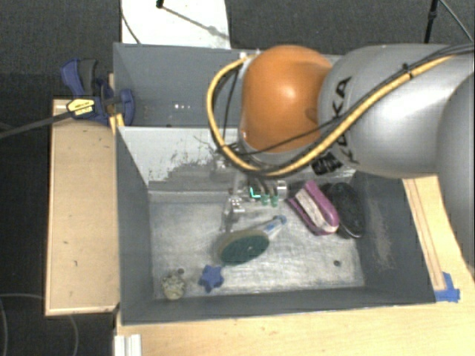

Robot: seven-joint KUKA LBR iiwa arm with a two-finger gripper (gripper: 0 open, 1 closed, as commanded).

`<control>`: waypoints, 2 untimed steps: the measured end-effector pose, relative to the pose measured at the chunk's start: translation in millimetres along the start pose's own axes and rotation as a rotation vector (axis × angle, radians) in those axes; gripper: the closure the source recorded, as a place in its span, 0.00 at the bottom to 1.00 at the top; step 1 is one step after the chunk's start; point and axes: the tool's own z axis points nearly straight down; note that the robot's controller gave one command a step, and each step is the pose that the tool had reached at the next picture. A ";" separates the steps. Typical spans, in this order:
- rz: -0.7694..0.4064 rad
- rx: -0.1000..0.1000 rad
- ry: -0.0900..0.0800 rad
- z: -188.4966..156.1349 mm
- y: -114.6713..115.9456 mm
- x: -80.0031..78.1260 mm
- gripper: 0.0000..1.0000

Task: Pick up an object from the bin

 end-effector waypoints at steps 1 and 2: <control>0.061 0.003 0.003 77.8 -26.5 39.1 0.00; 0.123 -0.003 -0.011 138.2 -54.2 37.7 0.00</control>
Offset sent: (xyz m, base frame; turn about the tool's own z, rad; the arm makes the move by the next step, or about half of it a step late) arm -0.0366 -0.0252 -0.0732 0.0624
